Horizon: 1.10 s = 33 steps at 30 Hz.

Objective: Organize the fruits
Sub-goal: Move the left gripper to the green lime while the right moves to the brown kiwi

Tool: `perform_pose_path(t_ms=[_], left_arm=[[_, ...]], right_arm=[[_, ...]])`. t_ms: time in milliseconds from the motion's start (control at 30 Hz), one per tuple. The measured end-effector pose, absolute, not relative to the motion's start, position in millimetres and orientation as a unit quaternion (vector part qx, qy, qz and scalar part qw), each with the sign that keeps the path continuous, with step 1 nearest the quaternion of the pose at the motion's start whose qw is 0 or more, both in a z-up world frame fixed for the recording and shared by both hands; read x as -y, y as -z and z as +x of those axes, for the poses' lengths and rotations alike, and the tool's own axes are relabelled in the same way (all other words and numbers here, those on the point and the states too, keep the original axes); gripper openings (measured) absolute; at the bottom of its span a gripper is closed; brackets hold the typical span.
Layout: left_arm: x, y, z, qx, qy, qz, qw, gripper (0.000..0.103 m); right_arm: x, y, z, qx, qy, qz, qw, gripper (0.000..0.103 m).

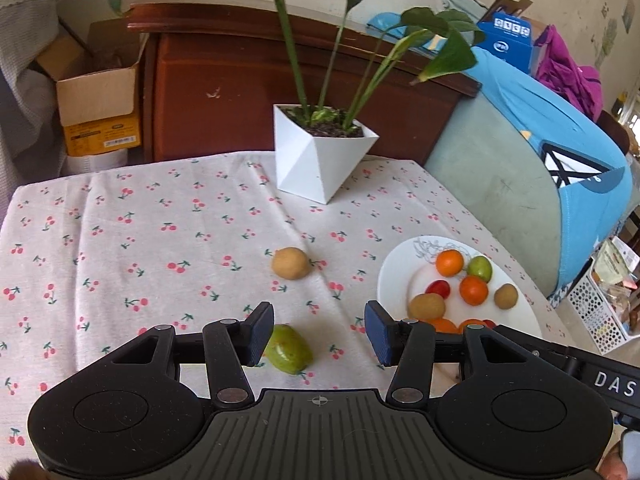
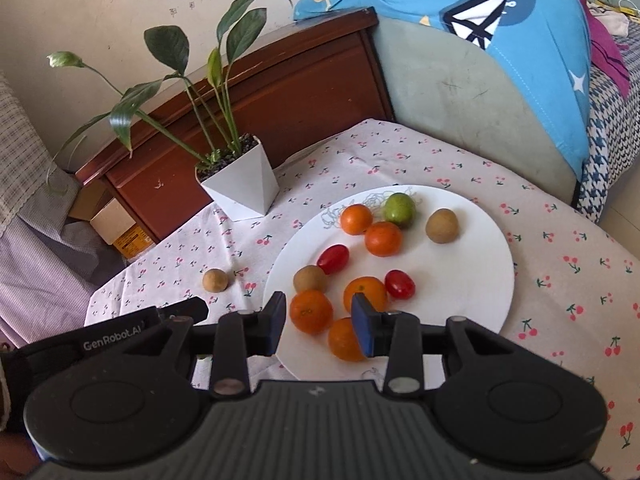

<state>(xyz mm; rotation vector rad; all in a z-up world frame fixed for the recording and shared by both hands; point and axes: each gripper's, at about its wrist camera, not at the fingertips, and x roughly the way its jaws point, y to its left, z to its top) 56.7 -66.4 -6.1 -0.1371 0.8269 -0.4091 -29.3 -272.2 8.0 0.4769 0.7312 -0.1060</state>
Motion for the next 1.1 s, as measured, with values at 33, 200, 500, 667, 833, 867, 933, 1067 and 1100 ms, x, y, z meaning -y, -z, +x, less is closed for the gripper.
perform_pose_path(t_ms=[33, 200, 500, 667, 833, 867, 933, 1067, 1100], left_arm=[[63.3, 7.4, 58.3, -0.4, 0.191, -0.068, 0.894, 0.049], [49.5, 9.2, 62.9, -0.406, 0.172, -0.074, 0.895, 0.049], [15.1, 7.6, 72.8, -0.4, 0.116, -0.086, 0.905, 0.049], [3.5, 8.5, 75.2, -0.403, 0.104, -0.099, 0.904, 0.049], [9.4, 9.0, 69.5, -0.409, 0.133, -0.085, 0.899, 0.049], [9.2, 9.5, 68.7, -0.41, 0.133, -0.083, 0.899, 0.049], [7.3, 10.7, 69.4, -0.412, 0.125, -0.08, 0.899, 0.049], [1.4, 14.0, 72.7, -0.414, 0.103, -0.081, 0.901, 0.049], [0.4, 15.2, 73.8, -0.417, 0.099, -0.083, 0.9, 0.049]], right_arm=[[269.0, -7.8, -27.9, -0.355, 0.046, 0.227, 0.906, 0.038], [255.1, -7.2, -20.4, -0.359, 0.031, 0.213, 0.908, 0.038], [239.9, -2.7, -5.5, -0.363, 0.016, 0.208, 0.908, 0.038], [228.8, 2.7, 9.3, -0.362, 0.001, 0.208, 0.909, 0.038], [218.1, 7.2, 24.5, -0.365, -0.018, 0.197, 0.91, 0.038], [216.5, 8.0, 27.4, -0.364, -0.022, 0.194, 0.911, 0.038], [214.4, 11.0, 33.5, -0.362, -0.023, 0.195, 0.911, 0.038], [206.2, 17.9, 47.1, -0.362, -0.033, 0.195, 0.911, 0.038], [202.8, 19.3, 50.5, -0.361, -0.035, 0.189, 0.912, 0.038]])
